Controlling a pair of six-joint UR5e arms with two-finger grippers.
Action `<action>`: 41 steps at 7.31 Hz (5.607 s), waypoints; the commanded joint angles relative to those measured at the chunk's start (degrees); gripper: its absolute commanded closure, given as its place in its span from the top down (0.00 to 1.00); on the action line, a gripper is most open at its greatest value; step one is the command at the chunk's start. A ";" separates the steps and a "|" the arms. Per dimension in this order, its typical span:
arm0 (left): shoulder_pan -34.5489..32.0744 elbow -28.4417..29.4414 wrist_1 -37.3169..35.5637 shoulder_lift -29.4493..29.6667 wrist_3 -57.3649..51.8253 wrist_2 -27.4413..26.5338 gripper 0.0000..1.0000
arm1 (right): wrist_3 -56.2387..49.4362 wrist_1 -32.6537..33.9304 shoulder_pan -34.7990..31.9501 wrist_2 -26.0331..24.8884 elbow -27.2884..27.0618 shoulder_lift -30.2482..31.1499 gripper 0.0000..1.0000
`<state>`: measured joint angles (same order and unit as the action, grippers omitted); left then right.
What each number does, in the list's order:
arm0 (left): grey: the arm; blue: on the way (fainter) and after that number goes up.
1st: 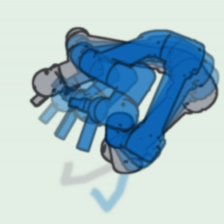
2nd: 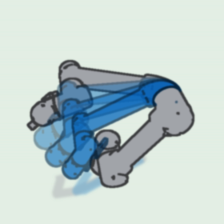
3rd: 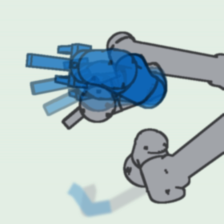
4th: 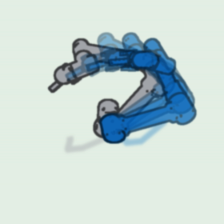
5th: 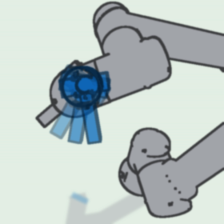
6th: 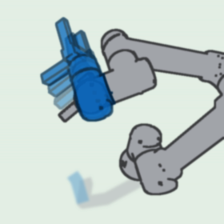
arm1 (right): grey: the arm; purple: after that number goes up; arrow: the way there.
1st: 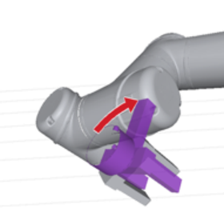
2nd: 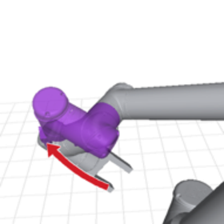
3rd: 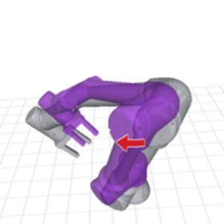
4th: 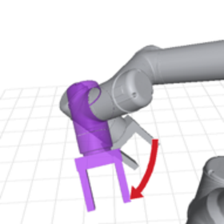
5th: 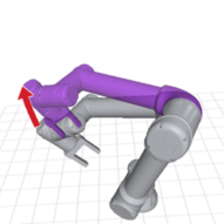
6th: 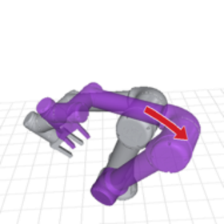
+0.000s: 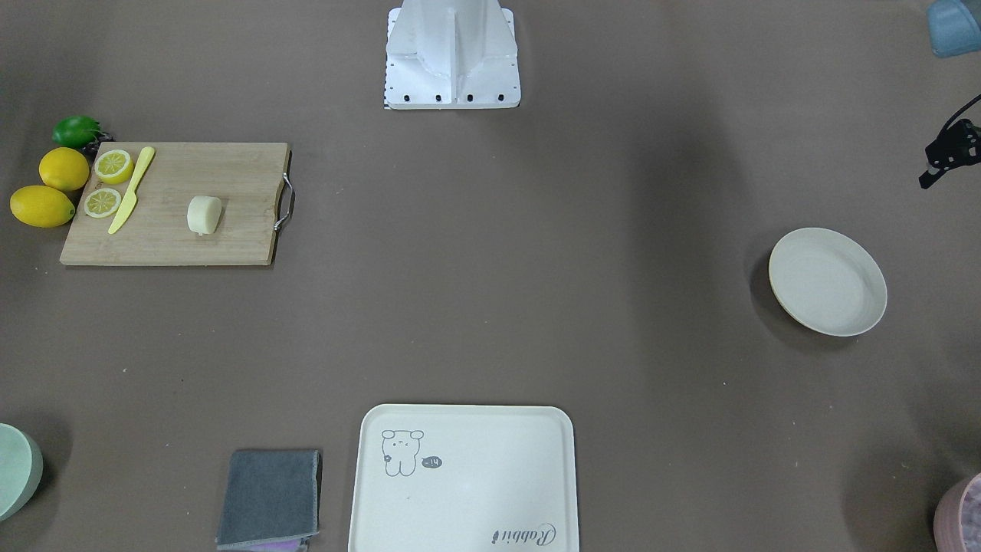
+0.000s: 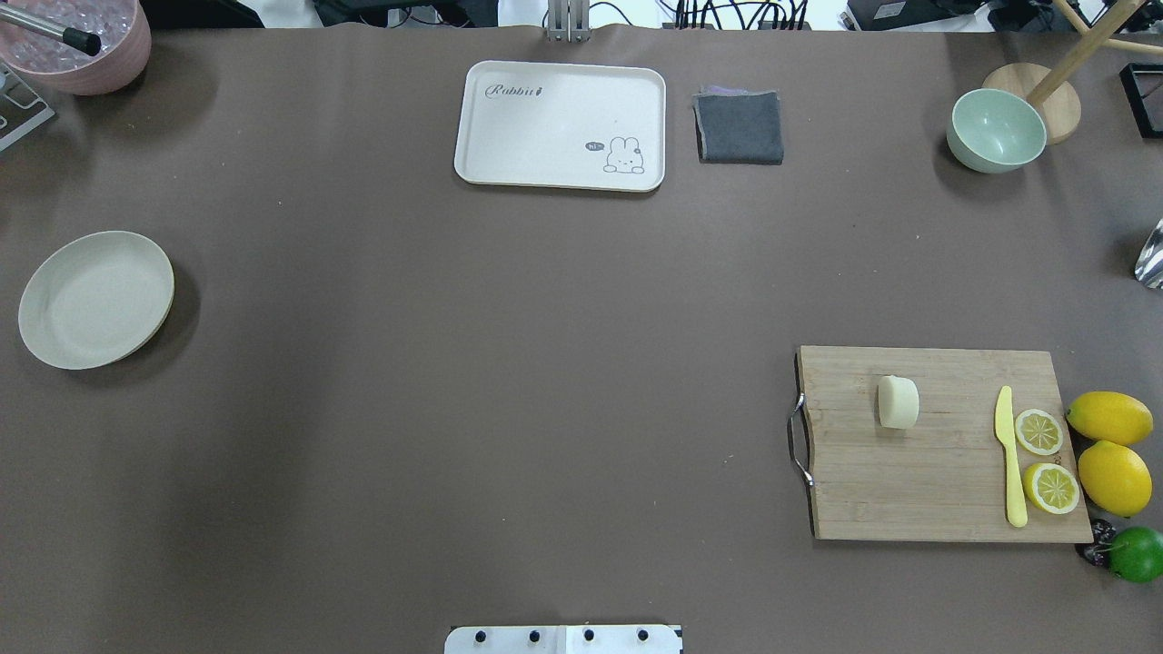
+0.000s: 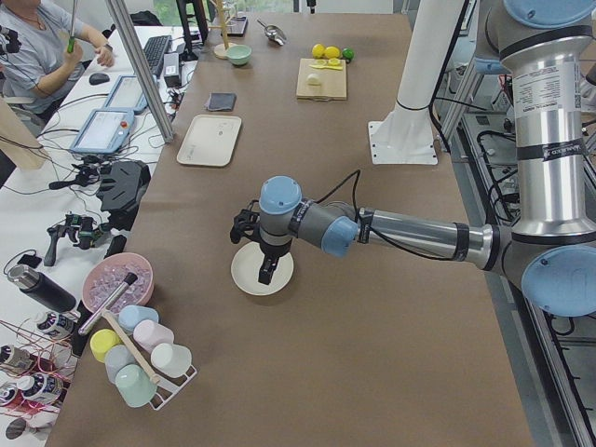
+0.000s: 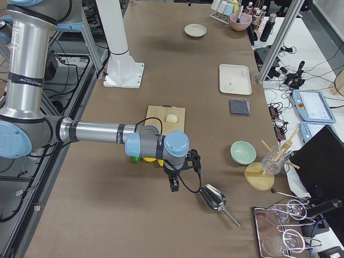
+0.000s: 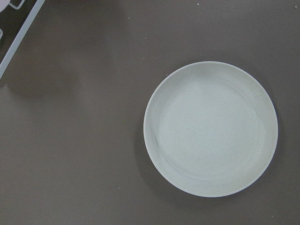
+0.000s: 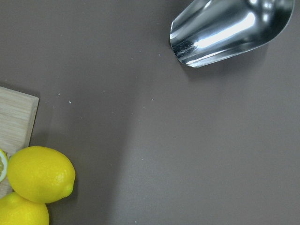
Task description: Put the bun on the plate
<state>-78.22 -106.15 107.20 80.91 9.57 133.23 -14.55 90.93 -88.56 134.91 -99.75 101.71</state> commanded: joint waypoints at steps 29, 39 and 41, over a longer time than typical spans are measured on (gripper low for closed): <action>10.71 28.36 16.36 13.04 16.53 -0.69 0.97 | 15.96 -14.99 10.16 1.32 0.52 0.33 1.00; 13.18 31.71 18.66 13.57 18.72 -2.89 0.42 | 16.40 -15.08 10.16 1.32 0.44 0.59 1.00; 13.18 31.45 18.57 13.57 18.73 -2.89 0.00 | 16.40 -15.17 10.25 1.32 0.17 0.59 1.00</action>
<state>-65.04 -74.55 125.86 94.46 28.24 130.39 1.83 75.79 -78.37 136.23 -99.40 102.32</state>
